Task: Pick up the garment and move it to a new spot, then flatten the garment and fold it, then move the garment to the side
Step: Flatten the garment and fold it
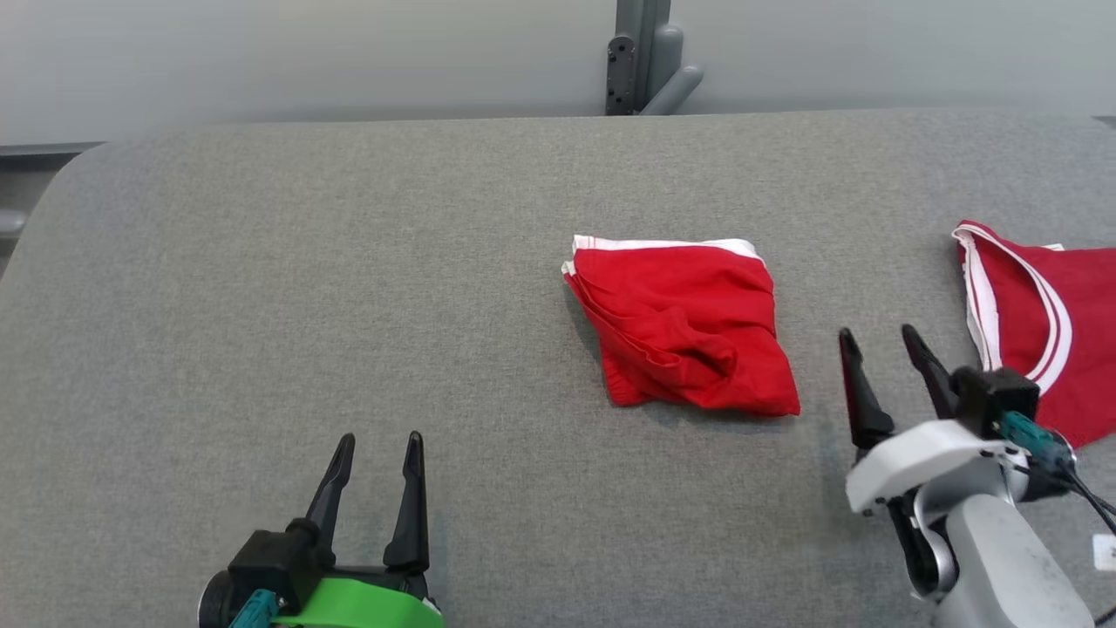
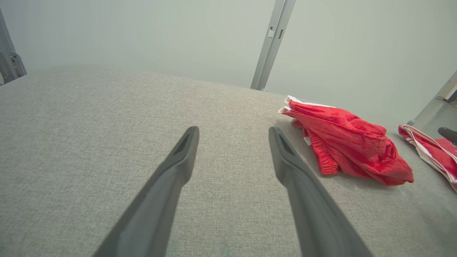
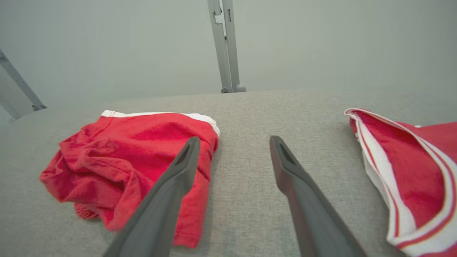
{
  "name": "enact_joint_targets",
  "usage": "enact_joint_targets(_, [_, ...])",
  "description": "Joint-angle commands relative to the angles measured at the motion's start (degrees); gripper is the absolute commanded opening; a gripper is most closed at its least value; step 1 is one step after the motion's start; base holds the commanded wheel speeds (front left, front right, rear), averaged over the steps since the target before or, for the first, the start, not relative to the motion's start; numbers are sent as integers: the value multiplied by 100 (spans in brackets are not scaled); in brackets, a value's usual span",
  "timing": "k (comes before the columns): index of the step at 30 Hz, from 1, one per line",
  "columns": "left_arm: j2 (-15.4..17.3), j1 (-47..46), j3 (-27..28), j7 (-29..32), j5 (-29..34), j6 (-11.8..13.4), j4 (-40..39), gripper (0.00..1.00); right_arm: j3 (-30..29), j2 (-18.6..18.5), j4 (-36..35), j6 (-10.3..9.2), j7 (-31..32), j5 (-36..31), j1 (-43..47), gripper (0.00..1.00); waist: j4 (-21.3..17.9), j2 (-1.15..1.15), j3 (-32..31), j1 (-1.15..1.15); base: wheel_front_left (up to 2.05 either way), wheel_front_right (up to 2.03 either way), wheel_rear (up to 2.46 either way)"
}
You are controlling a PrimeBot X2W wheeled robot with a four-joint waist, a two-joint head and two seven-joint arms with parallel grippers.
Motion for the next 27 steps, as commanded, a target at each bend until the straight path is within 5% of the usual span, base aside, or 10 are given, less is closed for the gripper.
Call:
enact_joint_targets(1, [9, 92, 31, -24, 74, 10, -36, 100, -188, 8, -117, -1, -39, -192, 219, 100, -135, 0, -97, 0, 0, 0, 0])
enact_joint_targets(5, [9, 169, 95, -24, 190, -20, -54, 100, -683, 133, -317, -1, -61, -561, 628, 97, -208, 0, -132, 0, 0, 0, 0])
enact_joint_targets(7, [9, 159, 105, -24, 216, -27, -74, 100, -867, 189, -383, -1, -66, -683, 739, 45, -219, 0, -127, 0, 0, 0, 0])
enact_joint_targets(9, [9, 163, 114, -24, 232, -32, -91, 100, -980, 254, -441, -1, -72, -768, 828, 9, -228, 0, -132, 0, 0, 0, 0])
enact_joint_targets(10, [9, 167, 123, -24, 241, -29, -111, 100, -1013, 278, -474, -1, -75, -791, 862, 0, -233, 0, -133, 0, 0, 0, 0])
enact_joint_targets(18, [9, 136, 89, -24, 236, -36, -147, 100, -993, 360, -652, -1, -88, -1043, 796, 0, -145, 0, -64, 0, 0, 0, 0])
enact_joint_targets(27, [9, -233, 14, -24, 265, -123, -162, 100, -381, 372, -303, -1, -56, -1248, -243, 0, 191, 0, 493, 0, 0, 0, 0])
